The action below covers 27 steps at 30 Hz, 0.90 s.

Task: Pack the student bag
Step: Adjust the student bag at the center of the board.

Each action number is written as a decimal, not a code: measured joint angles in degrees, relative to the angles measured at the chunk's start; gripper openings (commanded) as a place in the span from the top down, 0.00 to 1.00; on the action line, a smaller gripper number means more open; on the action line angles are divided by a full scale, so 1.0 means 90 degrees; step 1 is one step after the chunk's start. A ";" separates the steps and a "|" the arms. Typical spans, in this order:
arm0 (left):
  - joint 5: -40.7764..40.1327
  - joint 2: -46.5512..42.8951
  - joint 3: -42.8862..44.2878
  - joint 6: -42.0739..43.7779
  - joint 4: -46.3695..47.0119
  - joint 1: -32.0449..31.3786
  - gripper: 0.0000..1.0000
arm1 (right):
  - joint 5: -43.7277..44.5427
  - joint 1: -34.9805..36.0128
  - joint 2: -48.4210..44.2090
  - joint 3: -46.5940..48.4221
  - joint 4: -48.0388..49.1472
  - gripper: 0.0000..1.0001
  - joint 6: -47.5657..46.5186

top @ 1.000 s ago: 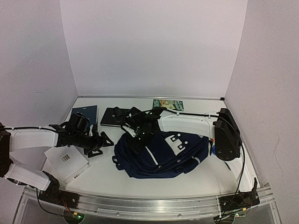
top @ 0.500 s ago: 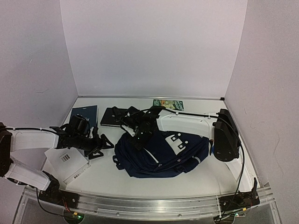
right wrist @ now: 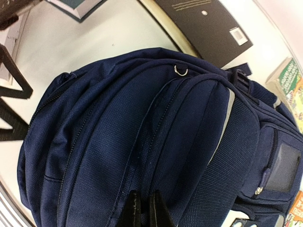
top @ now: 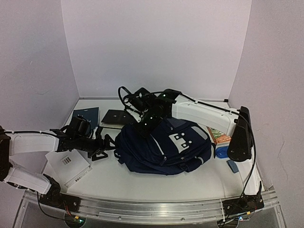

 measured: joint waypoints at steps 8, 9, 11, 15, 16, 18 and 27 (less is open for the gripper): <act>0.0107 -0.0088 0.0013 0.0258 0.0347 -0.0397 0.21 | -0.0066 -0.0095 -0.0075 0.0259 -0.0203 1.00 -0.0061; 0.0107 -0.0035 0.0013 0.0266 0.0366 -0.0403 0.26 | -0.0068 -0.0095 -0.0075 0.0264 -0.0211 1.00 -0.0076; 0.0101 0.0141 0.0012 0.0260 0.0454 -0.0419 0.40 | -0.0074 -0.0095 -0.0075 0.0279 -0.0221 1.00 -0.0113; 0.0052 0.0399 0.0012 0.0166 0.0492 -0.0426 0.59 | -0.0073 -0.0107 -0.0143 0.0317 -0.0269 1.00 -0.0196; 0.0017 0.0424 0.0012 0.0150 0.0489 -0.0426 0.64 | -0.0070 -0.0116 -0.0177 0.0318 -0.0272 1.00 -0.0222; -0.0053 0.0433 0.0012 0.0085 0.0482 -0.0431 0.75 | -0.0064 -0.0142 -0.0269 0.0328 -0.0277 1.00 -0.0269; -0.0245 0.0267 0.0012 0.0099 0.0280 -0.0431 0.99 | -0.0071 -0.0265 -0.0776 0.0437 -0.0253 1.00 -0.0473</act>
